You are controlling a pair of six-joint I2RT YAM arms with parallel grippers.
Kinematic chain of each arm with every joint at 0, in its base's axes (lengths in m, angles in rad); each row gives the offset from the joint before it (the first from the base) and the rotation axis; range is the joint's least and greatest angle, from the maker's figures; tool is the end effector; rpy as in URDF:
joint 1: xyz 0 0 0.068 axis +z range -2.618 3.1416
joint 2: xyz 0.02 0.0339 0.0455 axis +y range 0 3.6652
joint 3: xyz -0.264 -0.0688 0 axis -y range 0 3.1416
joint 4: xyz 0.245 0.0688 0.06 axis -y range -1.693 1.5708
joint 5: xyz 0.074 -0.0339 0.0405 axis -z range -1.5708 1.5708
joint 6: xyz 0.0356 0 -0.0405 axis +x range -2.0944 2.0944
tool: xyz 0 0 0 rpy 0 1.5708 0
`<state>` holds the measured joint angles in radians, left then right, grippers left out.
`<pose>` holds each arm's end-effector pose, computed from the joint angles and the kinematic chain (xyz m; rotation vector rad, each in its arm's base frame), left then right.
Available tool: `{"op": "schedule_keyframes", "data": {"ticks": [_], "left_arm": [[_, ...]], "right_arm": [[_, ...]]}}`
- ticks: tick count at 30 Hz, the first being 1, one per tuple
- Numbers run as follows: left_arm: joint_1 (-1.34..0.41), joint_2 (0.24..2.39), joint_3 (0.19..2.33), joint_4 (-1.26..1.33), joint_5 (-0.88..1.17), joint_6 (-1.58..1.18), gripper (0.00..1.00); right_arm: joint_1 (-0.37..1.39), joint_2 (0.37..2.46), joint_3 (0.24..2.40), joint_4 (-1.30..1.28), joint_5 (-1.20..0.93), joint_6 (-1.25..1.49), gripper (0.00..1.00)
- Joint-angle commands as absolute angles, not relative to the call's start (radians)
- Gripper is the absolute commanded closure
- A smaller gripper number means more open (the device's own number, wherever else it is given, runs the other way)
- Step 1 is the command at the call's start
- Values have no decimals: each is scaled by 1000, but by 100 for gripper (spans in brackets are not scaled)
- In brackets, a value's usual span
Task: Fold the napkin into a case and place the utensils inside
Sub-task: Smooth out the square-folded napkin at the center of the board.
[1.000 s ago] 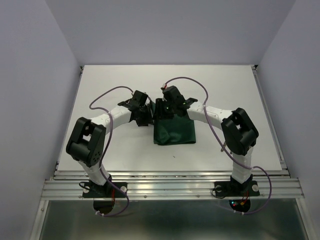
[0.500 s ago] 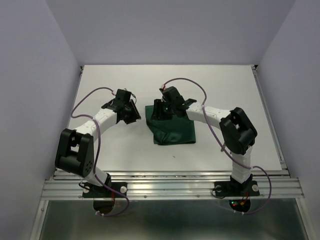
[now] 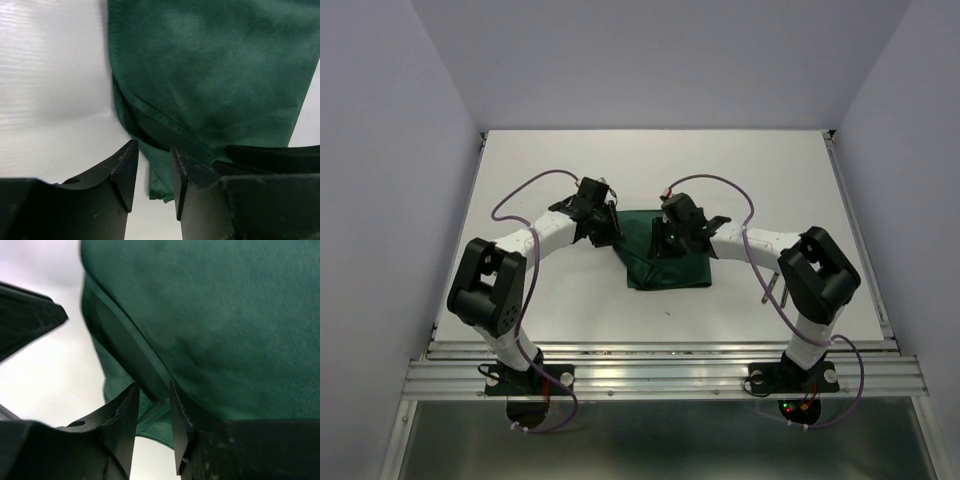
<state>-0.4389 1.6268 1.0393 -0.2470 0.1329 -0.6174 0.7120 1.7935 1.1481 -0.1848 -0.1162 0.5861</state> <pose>0.3106 -0.1510 0.2103 -0.1587 2.4932 -0.6290 0.2879 0.2540 0.1908 -0.2159 2.5186 0.7101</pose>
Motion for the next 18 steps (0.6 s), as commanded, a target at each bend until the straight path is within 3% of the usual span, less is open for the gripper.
{"op": "schedule_keyframes", "data": {"ticks": [1,8,18], "left_arm": [[-451,1669,1095,-210,153,-595,58],[-451,1726,1123,-227,129,-571,58],[-420,1648,1147,-265,89,-565,58]], "right_arm": [[709,1779,1111,-156,-103,606,65],[709,1787,1072,-137,-133,601,68],[747,1844,1121,-91,-267,557,68]]}}
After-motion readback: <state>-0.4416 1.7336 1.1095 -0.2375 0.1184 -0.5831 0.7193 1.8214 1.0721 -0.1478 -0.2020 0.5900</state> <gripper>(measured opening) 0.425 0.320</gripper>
